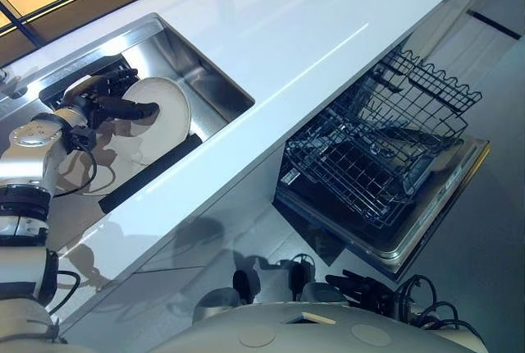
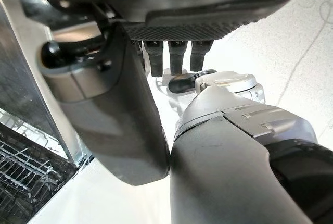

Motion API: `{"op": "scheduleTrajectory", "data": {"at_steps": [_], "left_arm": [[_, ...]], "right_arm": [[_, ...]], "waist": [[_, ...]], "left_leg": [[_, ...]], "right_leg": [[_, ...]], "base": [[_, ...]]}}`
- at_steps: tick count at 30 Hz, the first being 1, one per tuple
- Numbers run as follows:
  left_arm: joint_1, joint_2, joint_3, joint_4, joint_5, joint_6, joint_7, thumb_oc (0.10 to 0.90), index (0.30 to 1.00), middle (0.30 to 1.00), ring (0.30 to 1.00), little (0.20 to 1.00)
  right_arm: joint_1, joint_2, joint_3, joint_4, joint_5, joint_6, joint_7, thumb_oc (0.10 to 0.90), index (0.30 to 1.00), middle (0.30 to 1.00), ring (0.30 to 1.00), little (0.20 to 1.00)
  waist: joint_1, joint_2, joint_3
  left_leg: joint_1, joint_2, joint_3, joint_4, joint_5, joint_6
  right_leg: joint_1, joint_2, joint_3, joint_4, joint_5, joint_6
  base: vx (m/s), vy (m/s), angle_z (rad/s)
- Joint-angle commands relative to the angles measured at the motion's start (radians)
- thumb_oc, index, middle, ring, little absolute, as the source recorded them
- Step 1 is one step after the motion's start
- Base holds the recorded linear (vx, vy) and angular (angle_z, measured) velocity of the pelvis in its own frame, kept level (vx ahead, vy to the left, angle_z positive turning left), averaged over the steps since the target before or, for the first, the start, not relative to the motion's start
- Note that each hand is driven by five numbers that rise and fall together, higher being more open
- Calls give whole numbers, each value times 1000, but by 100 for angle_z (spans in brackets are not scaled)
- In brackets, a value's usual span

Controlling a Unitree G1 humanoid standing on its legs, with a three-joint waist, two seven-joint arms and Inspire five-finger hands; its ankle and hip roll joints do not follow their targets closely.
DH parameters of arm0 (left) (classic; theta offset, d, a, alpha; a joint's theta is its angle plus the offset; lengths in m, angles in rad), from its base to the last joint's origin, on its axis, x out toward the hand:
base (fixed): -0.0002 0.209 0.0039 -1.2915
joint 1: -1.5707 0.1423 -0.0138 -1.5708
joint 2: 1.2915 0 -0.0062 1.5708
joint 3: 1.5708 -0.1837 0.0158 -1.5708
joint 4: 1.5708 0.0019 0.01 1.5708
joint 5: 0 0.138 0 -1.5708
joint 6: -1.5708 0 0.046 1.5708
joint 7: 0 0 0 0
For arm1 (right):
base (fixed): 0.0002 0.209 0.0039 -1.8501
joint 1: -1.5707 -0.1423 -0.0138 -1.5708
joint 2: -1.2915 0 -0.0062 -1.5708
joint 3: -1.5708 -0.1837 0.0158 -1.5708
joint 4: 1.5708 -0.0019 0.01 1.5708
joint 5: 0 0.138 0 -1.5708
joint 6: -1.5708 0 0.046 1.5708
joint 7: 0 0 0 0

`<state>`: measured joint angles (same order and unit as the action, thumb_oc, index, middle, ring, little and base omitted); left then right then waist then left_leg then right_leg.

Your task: Pick up plates and place into dishwasher.

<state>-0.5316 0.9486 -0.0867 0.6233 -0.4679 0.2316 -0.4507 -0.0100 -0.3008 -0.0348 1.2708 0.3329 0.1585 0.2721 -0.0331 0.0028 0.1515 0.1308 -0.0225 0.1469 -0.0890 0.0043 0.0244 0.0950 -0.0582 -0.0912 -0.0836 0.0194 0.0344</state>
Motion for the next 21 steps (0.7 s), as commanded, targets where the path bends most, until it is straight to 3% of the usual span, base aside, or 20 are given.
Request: {"op": "scheduleTrajectory", "data": {"at_steps": [1, 9, 14, 16, 17, 18, 20, 21], "left_arm": [[-183, 105, -38, 25, 51, -25, -172, 800, 900, 900, 900, 900], [-181, 178, -75, 14, 104, -10, -276, 800, 900, 900, 900, 900], [-132, 213, -24, -41, 4, -14, -299, 800, 900, 900, 900, 900], [-123, 211, -9, -71, -61, -13, -275, 734, 844, 844, 844, 834], [-117, 205, 2, -96, -105, -26, -249, 644, 766, 766, 766, 744], [-112, 190, 20, -131, -183, -37, -202, 383, 542, 542, 542, 483], [-108, 161, 37, -178, -245, -68, -144, 355, 519, 519, 519, 455], [-110, 138, 43, -216, -308, -75, -106, 100, 300, 300, 300, 200]], "right_arm": [[29, -80, 0, 59, -33, 32, 15, 800, 900, 900, 900, 900], [17, -88, -7, 60, -3, 38, 10, 800, 900, 900, 900, 900], [9, -91, -11, 63, 10, 43, 13, 800, 900, 900, 900, 900], [7, -91, -11, 66, 12, 41, 13, 800, 900, 900, 900, 900], [6, -90, -11, 68, 12, 39, 13, 800, 900, 900, 900, 900], [5, -88, -12, 71, 12, 34, 16, 800, 900, 900, 900, 900], [4, -87, -12, 79, 8, 26, 22, 800, 900, 900, 900, 900], [3, -85, -9, 83, 7, 21, 25, 800, 900, 900, 900, 900]], "waist": [[-8, 84, -45], [14, 88, -44], [38, 92, -50], [41, 94, -52], [43, 95, -54], [46, 96, -58], [45, 97, -64], [45, 97, -68]], "left_leg": [[-41, -75, -10, 115, -148, 64], [-49, -77, -21, 128, -148, 59], [-48, -76, -45, 118, -138, 51], [-45, -75, -51, 110, -134, 48], [-42, -74, -56, 102, -130, 45], [-38, -72, -62, 92, -126, 42], [-30, -72, -70, 78, -121, 38], [-26, -72, -75, 71, -118, 35]], "right_leg": [[-113, -8, 15, 185, -99, 98], [-93, -5, -2, 162, -96, 91], [-73, 3, -16, 145, -101, 79], [-68, 5, -20, 141, -103, 77], [-65, 7, -22, 139, -104, 75], [-62, 10, -24, 138, -107, 73], [-56, 14, -26, 134, -111, 70], [-53, 16, -26, 132, -114, 67]], "base": [[-44, -25, 2], [-43, -40, 2], [-59, -67, 5], [-38, -45, 10], [-40, -49, 13], [-40, -54, 13], [-25, -49, 11], [-15, -50, 11]]}}
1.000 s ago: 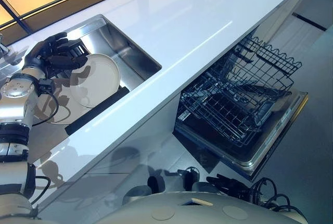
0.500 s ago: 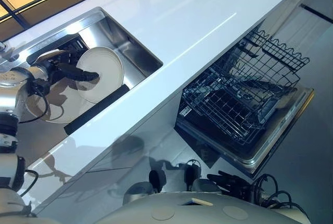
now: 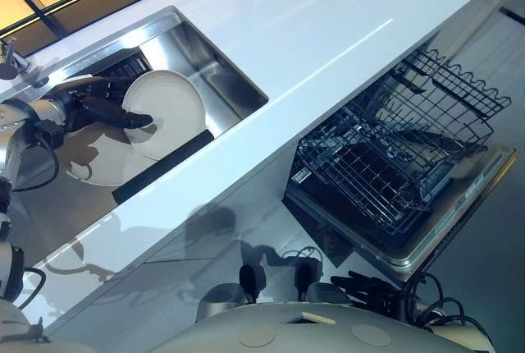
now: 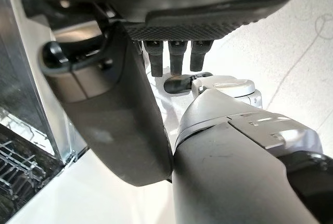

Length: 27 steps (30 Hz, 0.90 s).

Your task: Pick up plates and place into dishwasher.

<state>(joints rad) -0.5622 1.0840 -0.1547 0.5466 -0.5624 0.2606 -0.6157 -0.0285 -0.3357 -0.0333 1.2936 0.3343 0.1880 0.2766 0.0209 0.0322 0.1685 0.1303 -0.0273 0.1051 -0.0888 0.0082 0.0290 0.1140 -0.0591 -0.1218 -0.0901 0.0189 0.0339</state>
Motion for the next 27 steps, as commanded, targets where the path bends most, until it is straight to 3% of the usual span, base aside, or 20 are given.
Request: {"op": "scheduleTrajectory", "data": {"at_steps": [1, 5, 8, 14, 22, 27], "left_arm": [[-82, -17, 116, -172, -239, -117, 79, 100, 300, 300, 300, 200], [-96, -96, 111, -278, -342, -118, 123, 100, 300, 300, 300, 200], [-99, -127, 92, -319, -340, -119, 124, 100, 300, 300, 300, 200], [-96, -178, 47, -355, -281, -124, 110, 100, 300, 300, 300, 200], [-34, -179, 49, -379, -174, -140, 121, 100, 300, 300, 300, 200], [36, -173, 135, -382, -152, -175, 261, 100, 300, 300, 300, 200]], "right_arm": [[21, -49, -7, 63, 4, -12, 22, 800, 900, 900, 900, 900], [12, -48, 10, 72, 3, -11, 34, 800, 900, 900, 900, 900], [10, -48, 16, 76, -3, -12, 39, 800, 900, 900, 900, 900], [6, -48, 26, 82, 4, -10, 32, 800, 900, 900, 900, 900], [15, -45, 19, 76, 21, -34, 31, 800, 900, 900, 900, 900], [23, -36, 41, 32, -27, -127, 48, 800, 900, 900, 900, 900]], "waist": [[-10, 67, -88], [-16, 65, -99], [-21, 65, -103], [-32, 67, -106], [-31, 67, -105], [-20, 63, -105]], "left_leg": [[-22, -65, -36, 64, -121, 29], [-10, -60, -40, 45, -113, 23], [-3, -57, -39, 33, -108, 18], [11, -49, -33, 21, -103, 11], [15, -42, -33, 24, -99, 5], [17, -37, -36, 21, -96, 3]], "right_leg": [[-69, 19, 4, 138, -116, 66], [-60, 26, 10, 128, -119, 58], [-54, 31, 12, 120, -120, 54], [-37, 39, 12, 106, -123, 45], [-19, 48, 7, 96, -127, 35], [-10, 50, -1, 87, -127, 32]], "base": [[-14, -53, 16], [-8, -44, 14], [-13, -36, -7], [-19, -42, -7], [-29, -46, -1], [-30, -45, -1]]}}
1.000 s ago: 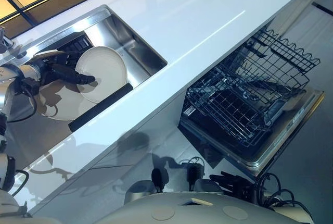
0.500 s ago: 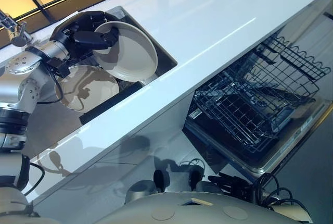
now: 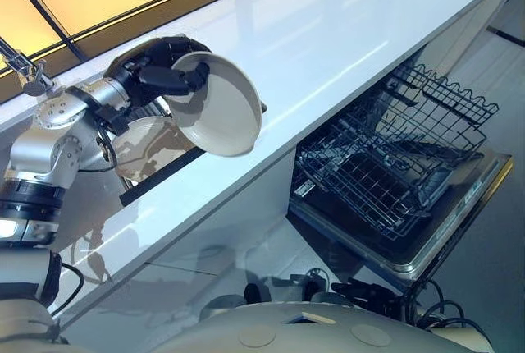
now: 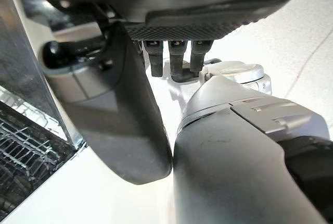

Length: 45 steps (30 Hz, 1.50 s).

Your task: Pick up plates and place into dishwasher.

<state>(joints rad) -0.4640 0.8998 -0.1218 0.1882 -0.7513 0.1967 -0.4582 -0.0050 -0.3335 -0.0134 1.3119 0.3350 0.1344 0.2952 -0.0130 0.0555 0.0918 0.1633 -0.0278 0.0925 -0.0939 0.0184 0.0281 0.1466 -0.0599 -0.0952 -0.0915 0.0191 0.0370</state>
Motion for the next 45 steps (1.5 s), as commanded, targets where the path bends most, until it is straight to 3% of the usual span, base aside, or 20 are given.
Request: {"op": "scheduleTrajectory", "data": {"at_steps": [1, 4, 8, 14, 20, 26, 31, 35, 40, 45], "left_arm": [[-35, 11, 140, -10, 65, -139, 137, 100, 300, 300, 300, 200], [45, 8, 246, 66, 175, -257, 234, 100, 300, 300, 300, 200], [110, 1, 351, 198, 301, -447, 378, 100, 300, 300, 300, 200], [138, -55, 381, 179, 273, -550, 544, 100, 300, 300, 300, 200], [170, -160, 396, 31, 360, -592, 728, 100, 300, 300, 300, 200], [176, -192, 387, -45, 437, -584, 788, 100, 300, 300, 300, 200], [181, -194, 390, -64, 477, -584, 827, 100, 300, 300, 300, 200], [190, -203, 396, -68, 490, -588, 840, 100, 300, 300, 300, 200], [193, -212, 392, -79, 500, -581, 856, 100, 300, 300, 300, 200], [189, -222, 380, -59, 522, -615, 891, 100, 300, 300, 300, 200]], "right_arm": [[5, -35, 34, -8, -57, -110, 32, 800, 900, 900, 900, 900], [19, -18, 72, -70, -40, -149, 61, 800, 900, 900, 900, 900], [28, 6, 74, -113, 50, -122, 98, 800, 900, 900, 900, 900], [24, 27, 48, -85, 166, -47, 134, 800, 900, 900, 900, 900], [38, 49, 5, -60, 239, 0, 126, 800, 900, 900, 900, 900], [45, 43, -6, -28, 198, 13, 83, 800, 900, 900, 900, 900], [54, 41, -46, -13, 281, 45, 82, 800, 900, 900, 900, 900], [66, 48, -61, -21, 284, 6, 104, 800, 900, 900, 900, 900], [73, 45, 14, -97, 52, -203, 109, 800, 900, 900, 900, 900], [88, 52, 100, -311, 47, -204, 191, 800, 900, 900, 900, 900]], "waist": [[18, 39, -28], [26, 34, -26], [30, 27, -32], [32, 17, -43], [28, 9, -56], [25, 10, -60], [21, 12, -63], [16, 14, -64], [12, 13, -63], [5, 5, -60]], "left_leg": [[-16, -36, -24, 26, -105, 3], [-16, -33, -27, 21, -101, 0], [-18, -29, -22, 18, -97, -3], [-17, -19, -17, 12, -96, -8], [-13, -9, -7, 11, -98, -12], [-8, -5, -5, 10, -100, -15], [-3, -2, -4, 10, -102, -16], [-1, -1, -4, 9, -103, -16], [-4, -1, -3, 9, -100, -18], [-6, -1, -5, 10, -98, -20]], "right_leg": [[-41, 51, -31, 87, -128, 27], [-36, 51, -42, 82, -129, 25], [-32, 51, -54, 77, -133, 22], [-28, 54, -61, 74, -138, 14], [-26, 53, -67, 80, -145, 10], [-23, 56, -68, 85, -151, 5], [-20, 57, -67, 90, -155, 4], [-20, 57, -66, 90, -154, 5], [-23, 56, -65, 90, -150, 6], [-28, 53, -71, 95, -151, 7]], "base": [[-37, -39, 0], [-46, -37, -1], [-30, -20, 1], [-1, -18, 7], [22, -39, 5], [1, -6, 0], [4, -11, -2], [0, 0, 0], [0, 0, 0], [0, 0, 0]]}}
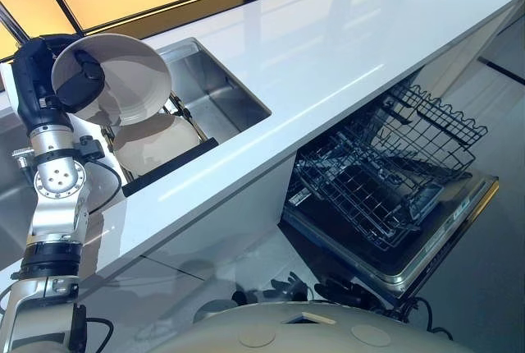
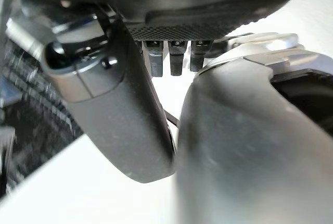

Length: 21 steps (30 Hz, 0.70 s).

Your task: Pick up plates and place into dishwasher.

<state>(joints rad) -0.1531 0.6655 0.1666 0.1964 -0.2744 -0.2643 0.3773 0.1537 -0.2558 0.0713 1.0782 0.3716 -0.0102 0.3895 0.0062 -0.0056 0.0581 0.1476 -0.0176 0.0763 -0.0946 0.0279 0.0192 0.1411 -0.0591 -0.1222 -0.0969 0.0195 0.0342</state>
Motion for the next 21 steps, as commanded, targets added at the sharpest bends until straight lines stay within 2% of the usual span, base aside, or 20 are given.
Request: {"op": "scheduleTrajectory", "data": {"at_steps": [1, 7, 10, 13, 17, 20, 21], "left_arm": [[-126, 9, 91, -60, 50, -160, 60, 100, 300, 300, 300, 200], [-144, -8, 69, -8, 67, -197, 69, 100, 300, 300, 300, 200], [-132, -19, 60, 5, 80, -218, 75, 100, 300, 300, 300, 200], [-117, -24, 52, 27, 93, -248, 82, 100, 300, 300, 300, 200], [-107, -23, 50, 56, 103, -280, 88, 100, 300, 300, 300, 200], [-86, -27, 66, 57, 111, -304, 94, 100, 300, 300, 300, 200], [-79, -30, 72, 52, 117, -308, 99, 100, 300, 300, 300, 200]], "right_arm": [[-66, -22, 30, -125, 7, -53, 113, 800, 900, 900, 900, 900], [-41, -15, 94, -373, 12, -38, 176, 800, 900, 900, 900, 900], [-29, -17, 119, -541, 27, 16, 177, 800, 900, 900, 900, 900], [-34, -36, 118, -649, 40, 39, 202, 800, 900, 900, 900, 900], [-77, -102, 70, -749, 29, 1, 205, 800, 900, 900, 900, 900], [-135, -159, -21, -831, 37, -50, 93, 800, 900, 900, 900, 900], [-147, -166, -49, -849, 18, -89, 38, 800, 900, 900, 900, 900]], "waist": [[-15, 65, -27], [-25, 55, -29], [-32, 50, -29], [-36, 45, -28], [-37, 40, -28], [-38, 38, -27], [-39, 39, -27]], "left_leg": [[9, -12, 11, 11, -106, -11], [10, -13, 12, 10, -105, -12], [10, -13, 13, 11, -104, -13], [11, -12, 14, 11, -102, -13], [12, -11, 15, 9, -99, -14], [12, -9, 18, 9, -98, -12], [13, -9, 19, 9, -99, -11]], "right_leg": [[-23, 52, -45, 102, -152, 10], [-22, 48, -53, 100, -151, 13], [-24, 45, -55, 101, -149, 15], [-25, 43, -57, 103, -147, 17], [-24, 41, -60, 102, -144, 18], [-29, 39, -60, 107, -140, 20], [-30, 38, -59, 108, -140, 20]], "base": [[0, 0, 0], [-5, -2, 0], [0, 0, 0], [0, 0, 0], [0, 0, 0], [0, 0, 0], [0, 0, 0]]}}
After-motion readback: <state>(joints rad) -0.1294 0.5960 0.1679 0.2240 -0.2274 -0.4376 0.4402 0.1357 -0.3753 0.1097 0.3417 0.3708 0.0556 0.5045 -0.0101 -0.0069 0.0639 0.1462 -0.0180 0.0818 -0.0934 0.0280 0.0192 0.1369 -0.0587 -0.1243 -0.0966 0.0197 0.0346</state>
